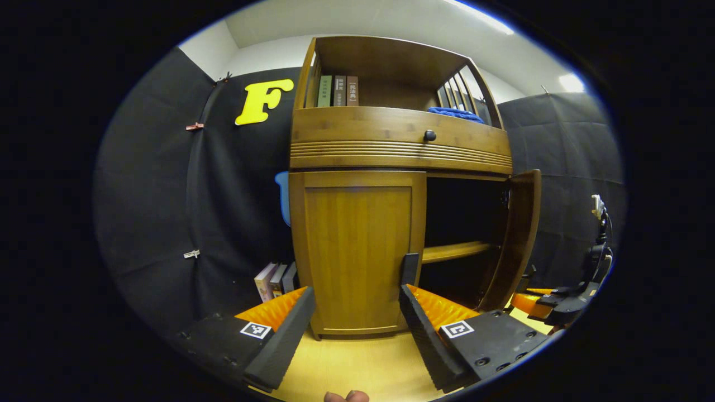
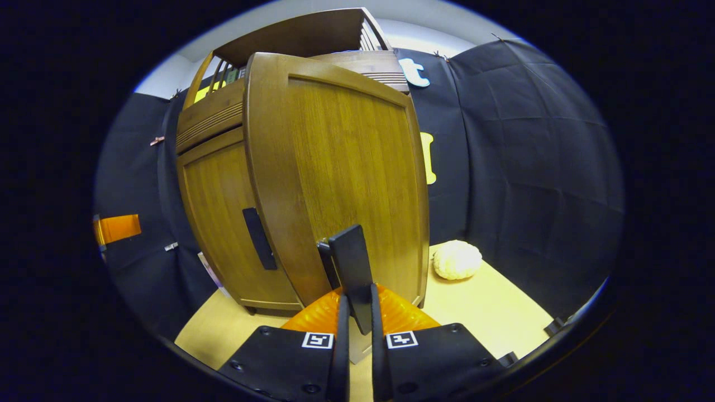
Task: Open the right door of the double-door shoe cabinet with the right hand, and open the left door with the left hand.
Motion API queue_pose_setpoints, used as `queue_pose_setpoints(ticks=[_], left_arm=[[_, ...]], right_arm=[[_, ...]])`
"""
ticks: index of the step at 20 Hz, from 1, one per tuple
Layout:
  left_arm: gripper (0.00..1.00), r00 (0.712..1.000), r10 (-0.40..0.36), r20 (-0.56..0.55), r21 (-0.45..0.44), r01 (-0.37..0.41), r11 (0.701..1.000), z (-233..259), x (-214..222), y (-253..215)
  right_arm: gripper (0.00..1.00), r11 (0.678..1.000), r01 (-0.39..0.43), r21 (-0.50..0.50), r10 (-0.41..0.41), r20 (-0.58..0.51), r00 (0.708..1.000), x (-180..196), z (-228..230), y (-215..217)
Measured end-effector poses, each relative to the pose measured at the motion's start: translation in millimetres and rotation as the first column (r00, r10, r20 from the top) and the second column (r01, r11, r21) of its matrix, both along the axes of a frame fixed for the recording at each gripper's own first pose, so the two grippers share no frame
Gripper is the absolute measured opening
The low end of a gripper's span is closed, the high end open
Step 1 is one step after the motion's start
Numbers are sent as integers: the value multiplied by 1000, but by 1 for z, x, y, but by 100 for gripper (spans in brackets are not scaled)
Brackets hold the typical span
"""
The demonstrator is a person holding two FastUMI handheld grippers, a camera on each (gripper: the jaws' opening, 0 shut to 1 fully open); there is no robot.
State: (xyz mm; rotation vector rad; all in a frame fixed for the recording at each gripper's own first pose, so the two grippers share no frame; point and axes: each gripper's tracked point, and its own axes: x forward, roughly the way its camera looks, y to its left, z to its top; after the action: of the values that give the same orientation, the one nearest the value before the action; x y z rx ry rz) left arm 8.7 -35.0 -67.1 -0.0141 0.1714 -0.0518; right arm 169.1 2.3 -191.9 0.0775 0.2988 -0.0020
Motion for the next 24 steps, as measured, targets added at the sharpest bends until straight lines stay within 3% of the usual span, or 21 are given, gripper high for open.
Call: queue_pose_setpoints(ticks=[2, 8, 17, 19, 20, 21, 22, 24], left_arm=[[93, 1000, 6, 0, 8, -6, 1000, 2, 2, -10], [95, 1000, -2, -19, -12, 2, 1000, 2, 8, -55], [93, 1000, -15, -16, -15, 14, 1000, 8, 20, -112], [95, 1000, -19, -14, -9, 19, 1000, 8, 24, -123], [95, 1000, -22, -13, -3, 22, 1000, 10, 27, -129], [95, 1000, -23, -12, 4, 23, 1000, 9, 29, -134], [95, 1000, -23, -10, 8, 23, 1000, 11, 31, -138], [95, 1000, -22, -4, 9, 22, 1000, 11, 36, -145]], right_arm=[[19, 999, -23, -39, 24, 19, 1000, 0, 8, -6], [19, 999, -43, -25, 44, 27, 999, 7, 22, -11], [18, 1000, -26, -10, 26, 32, 999, 1, 24, -62], [6, 999, -37, 9, 37, 35, 999, 3, 27, -74], [14, 999, -46, 18, 45, 35, 998, 3, 27, -78], [6, 998, -57, 21, 56, 34, 998, 3, 27, -83], [14, 998, -64, 14, 63, 33, 997, 3, 28, -87], [14, 998, -52, -20, 53, 44, 998, 4, 31, -105]])
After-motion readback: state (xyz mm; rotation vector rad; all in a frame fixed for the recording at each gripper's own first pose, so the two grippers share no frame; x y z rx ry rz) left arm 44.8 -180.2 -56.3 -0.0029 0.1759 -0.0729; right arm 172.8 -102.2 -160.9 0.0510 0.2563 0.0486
